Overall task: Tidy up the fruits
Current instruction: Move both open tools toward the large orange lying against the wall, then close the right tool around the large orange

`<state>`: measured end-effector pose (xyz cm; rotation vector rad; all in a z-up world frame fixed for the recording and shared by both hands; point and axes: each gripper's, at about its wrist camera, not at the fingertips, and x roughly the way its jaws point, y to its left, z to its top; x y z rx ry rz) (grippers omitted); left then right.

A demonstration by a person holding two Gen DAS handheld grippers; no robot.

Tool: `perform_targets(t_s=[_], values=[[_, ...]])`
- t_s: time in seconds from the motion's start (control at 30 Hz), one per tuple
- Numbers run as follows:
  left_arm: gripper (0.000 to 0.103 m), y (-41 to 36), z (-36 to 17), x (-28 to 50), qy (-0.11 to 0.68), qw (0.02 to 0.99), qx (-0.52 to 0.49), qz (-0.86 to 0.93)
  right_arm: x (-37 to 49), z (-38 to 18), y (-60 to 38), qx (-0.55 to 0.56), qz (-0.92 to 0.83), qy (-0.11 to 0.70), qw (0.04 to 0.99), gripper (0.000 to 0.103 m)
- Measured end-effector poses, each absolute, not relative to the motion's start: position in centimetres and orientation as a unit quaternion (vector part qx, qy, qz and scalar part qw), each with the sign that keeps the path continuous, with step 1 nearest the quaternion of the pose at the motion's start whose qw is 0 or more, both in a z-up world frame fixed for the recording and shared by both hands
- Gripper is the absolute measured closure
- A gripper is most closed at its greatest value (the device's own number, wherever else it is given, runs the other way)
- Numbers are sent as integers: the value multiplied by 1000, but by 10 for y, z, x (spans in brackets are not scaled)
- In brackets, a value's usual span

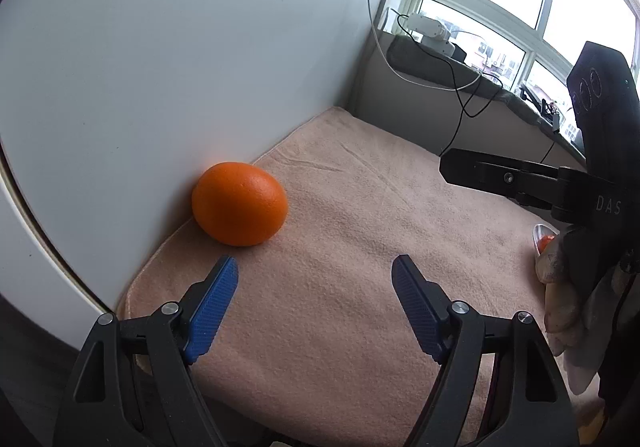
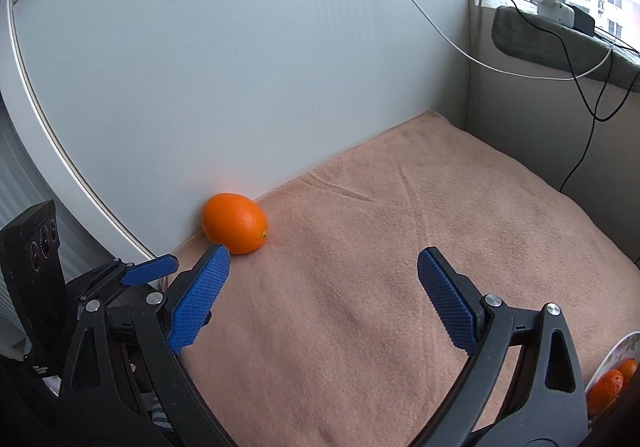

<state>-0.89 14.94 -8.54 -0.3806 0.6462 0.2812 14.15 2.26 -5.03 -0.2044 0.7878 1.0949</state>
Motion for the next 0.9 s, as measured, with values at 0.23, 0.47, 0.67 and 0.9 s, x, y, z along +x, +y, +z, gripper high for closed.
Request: perform_targets(t_s=[0.23,0.47,0.67,0.9], values=[[24,162,-94,-11,323,915,-190,149,140,-65,70,-114,550,379,735,6],[24,171,-103,-7,330,909,-203,153,145,-82,100,-137,563,391,715,6],[24,176,-111,-1,336,904,-218,150,152,-98,120,-144,569,409,698,6],[33,182,-114,2,334,903,-219,158,153,-107,142,-150,594,414,673,6]])
